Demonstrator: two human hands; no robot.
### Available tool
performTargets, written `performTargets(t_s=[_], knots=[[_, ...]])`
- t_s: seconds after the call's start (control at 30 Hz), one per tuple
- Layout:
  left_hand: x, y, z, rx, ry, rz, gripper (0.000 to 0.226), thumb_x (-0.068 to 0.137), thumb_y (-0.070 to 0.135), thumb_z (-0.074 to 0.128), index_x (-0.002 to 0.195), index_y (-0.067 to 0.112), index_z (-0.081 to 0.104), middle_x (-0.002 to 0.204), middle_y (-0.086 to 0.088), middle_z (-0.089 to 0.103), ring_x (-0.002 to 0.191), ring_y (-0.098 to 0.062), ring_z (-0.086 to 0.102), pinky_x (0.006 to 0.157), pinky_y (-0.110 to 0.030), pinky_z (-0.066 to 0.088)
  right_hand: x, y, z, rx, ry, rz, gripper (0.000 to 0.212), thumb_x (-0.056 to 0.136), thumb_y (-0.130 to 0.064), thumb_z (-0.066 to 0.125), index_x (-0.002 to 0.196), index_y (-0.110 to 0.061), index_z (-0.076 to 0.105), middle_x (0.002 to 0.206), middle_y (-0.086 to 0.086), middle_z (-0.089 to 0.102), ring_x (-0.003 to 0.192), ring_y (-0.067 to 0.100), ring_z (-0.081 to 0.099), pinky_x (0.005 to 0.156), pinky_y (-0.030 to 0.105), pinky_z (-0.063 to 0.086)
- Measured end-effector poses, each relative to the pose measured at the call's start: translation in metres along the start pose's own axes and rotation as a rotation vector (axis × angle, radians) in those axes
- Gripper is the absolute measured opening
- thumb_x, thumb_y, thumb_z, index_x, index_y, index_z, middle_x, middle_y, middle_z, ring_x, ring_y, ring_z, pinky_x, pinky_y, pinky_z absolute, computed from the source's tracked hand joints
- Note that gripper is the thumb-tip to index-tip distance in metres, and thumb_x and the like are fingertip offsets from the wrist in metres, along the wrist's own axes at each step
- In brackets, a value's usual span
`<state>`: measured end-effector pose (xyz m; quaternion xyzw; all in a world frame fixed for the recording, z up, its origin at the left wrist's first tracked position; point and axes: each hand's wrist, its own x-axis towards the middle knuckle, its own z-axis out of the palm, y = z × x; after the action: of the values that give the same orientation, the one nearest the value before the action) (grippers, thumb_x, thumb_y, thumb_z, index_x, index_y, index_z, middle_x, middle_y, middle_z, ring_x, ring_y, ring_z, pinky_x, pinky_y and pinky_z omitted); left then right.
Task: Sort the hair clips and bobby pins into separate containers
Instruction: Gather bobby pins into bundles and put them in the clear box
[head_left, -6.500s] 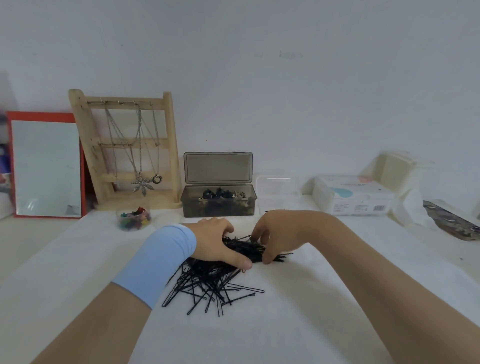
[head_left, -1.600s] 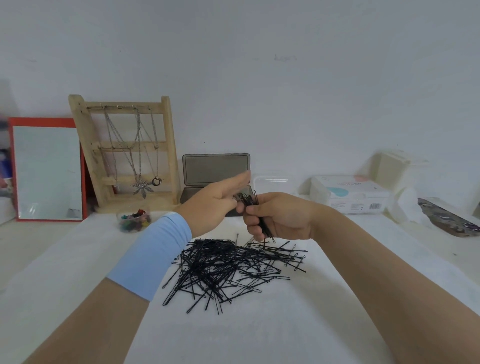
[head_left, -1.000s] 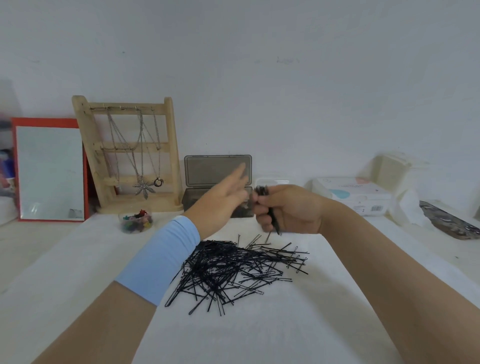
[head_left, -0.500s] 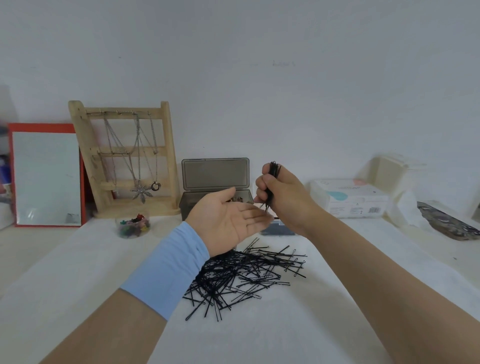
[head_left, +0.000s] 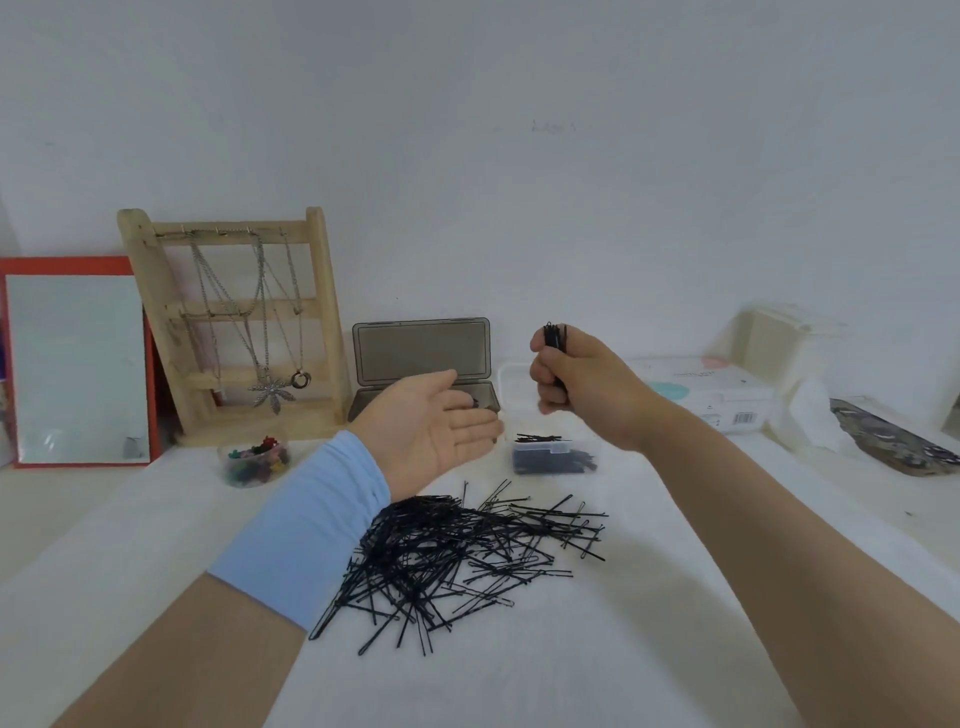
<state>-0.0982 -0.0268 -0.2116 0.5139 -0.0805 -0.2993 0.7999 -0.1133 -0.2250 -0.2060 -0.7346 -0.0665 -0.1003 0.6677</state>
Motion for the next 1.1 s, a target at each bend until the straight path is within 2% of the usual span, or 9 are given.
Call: performTargets(t_s=[0.1, 0.2, 0.3, 0.4, 0.57, 0.77, 0.87, 0.97, 1.1], knots=[[0.011, 0.004, 0.002, 0.335, 0.088, 0.066, 0.044, 0.104, 0.029, 0.041, 0.140, 0.004, 0.042, 0.132, -0.021, 0.057, 0.120, -0.032, 0.058, 0.101, -0.040, 0.047, 0.008, 0.005, -0.017, -0.529, 0.023, 0.027, 0.020, 0.101, -0.009, 0.036, 0.097, -0.020, 0.052, 0.077, -0.005, 0.050, 0.064, 0.011, 0.043, 0.059, 0.022, 0.033], [0.030, 0.003, 0.012, 0.691, 0.140, 0.118, 0.012, 0.101, 0.023, 0.045, 0.108, 0.017, 0.053, 0.104, -0.008, 0.062, 0.100, -0.023, 0.056, 0.082, -0.028, 0.045, 0.019, 0.016, -0.019, -0.946, -0.144, 0.091, 0.028, 0.096, -0.007, 0.036, 0.115, -0.019, 0.052, 0.114, -0.001, 0.057, 0.096, 0.015, 0.051, 0.076, 0.026, 0.037], [0.049, -0.007, 0.011, 1.233, 0.144, 0.293, 0.035, 0.102, 0.028, 0.041, 0.133, 0.023, 0.055, 0.130, 0.002, 0.059, 0.118, -0.018, 0.054, 0.102, -0.030, 0.039, 0.027, 0.021, -0.012, -1.117, -0.312, 0.204, 0.035, 0.095, -0.007, 0.036, 0.123, -0.020, 0.053, 0.127, 0.004, 0.056, 0.101, 0.021, 0.049, 0.078, 0.029, 0.037], [0.058, -0.018, 0.006, 1.555, 0.108, 0.353, 0.042, 0.103, 0.025, 0.034, 0.144, 0.029, 0.045, 0.145, 0.004, 0.050, 0.125, -0.016, 0.052, 0.100, -0.026, 0.037, 0.032, 0.019, -0.013, -1.250, -0.385, 0.163, 0.035, 0.097, -0.015, 0.046, 0.130, -0.019, 0.058, 0.130, 0.002, 0.060, 0.108, 0.020, 0.055, 0.086, 0.028, 0.042], [0.069, -0.024, -0.008, 1.621, 0.089, 0.359, 0.041, 0.103, 0.025, 0.034, 0.141, 0.031, 0.049, 0.141, 0.003, 0.052, 0.112, -0.015, 0.058, 0.098, -0.032, 0.046, 0.028, 0.012, -0.031, -1.112, -0.341, 0.157, 0.039, 0.096, -0.022, 0.059, 0.135, -0.018, 0.058, 0.128, -0.002, 0.066, 0.118, 0.017, 0.058, 0.100, 0.030, 0.044], [0.075, -0.029, -0.002, 1.942, -0.095, 0.321, 0.047, 0.106, 0.036, 0.027, 0.149, 0.021, 0.040, 0.158, 0.009, 0.031, 0.148, -0.013, 0.016, 0.120, -0.033, 0.013, 0.021, 0.022, -0.041, -1.124, -0.330, 0.109, 0.032, 0.102, -0.013, 0.051, 0.130, -0.022, 0.065, 0.124, -0.009, 0.068, 0.115, 0.009, 0.060, 0.094, 0.017, 0.041], [0.070, -0.026, -0.004, 1.845, -0.029, 0.443, 0.043, 0.104, 0.034, 0.034, 0.145, 0.024, 0.046, 0.149, 0.009, 0.043, 0.143, -0.012, 0.025, 0.118, -0.034, 0.021, 0.014, 0.017, -0.044, -1.079, -0.211, -0.005, 0.037, 0.100, -0.006, 0.044, 0.123, -0.024, 0.067, 0.120, -0.009, 0.068, 0.110, 0.009, 0.062, 0.096, 0.021, 0.044], [0.056, -0.023, -0.007, 1.743, 0.077, 0.597, 0.028, 0.099, 0.029, 0.046, 0.123, 0.031, 0.060, 0.115, 0.014, 0.059, 0.115, -0.007, 0.046, 0.101, -0.028, 0.039, 0.002, 0.004, -0.042, -1.021, -0.128, -0.091, 0.031, 0.092, -0.009, 0.054, 0.100, -0.031, 0.074, 0.096, -0.018, 0.070, 0.091, 0.005, 0.063, 0.080, 0.015, 0.046], [0.032, -0.026, -0.010, 1.727, 0.014, 0.459, 0.023, 0.093, 0.042, 0.054, 0.114, 0.034, 0.061, 0.113, 0.017, 0.058, 0.101, -0.002, 0.054, 0.096, -0.031, 0.048, -0.023, -0.007, -0.029, -1.088, -0.479, 0.045, 0.025, 0.081, -0.020, 0.072, 0.100, -0.036, 0.075, 0.082, -0.028, 0.069, 0.072, -0.014, 0.059, 0.058, 0.001, 0.039]])
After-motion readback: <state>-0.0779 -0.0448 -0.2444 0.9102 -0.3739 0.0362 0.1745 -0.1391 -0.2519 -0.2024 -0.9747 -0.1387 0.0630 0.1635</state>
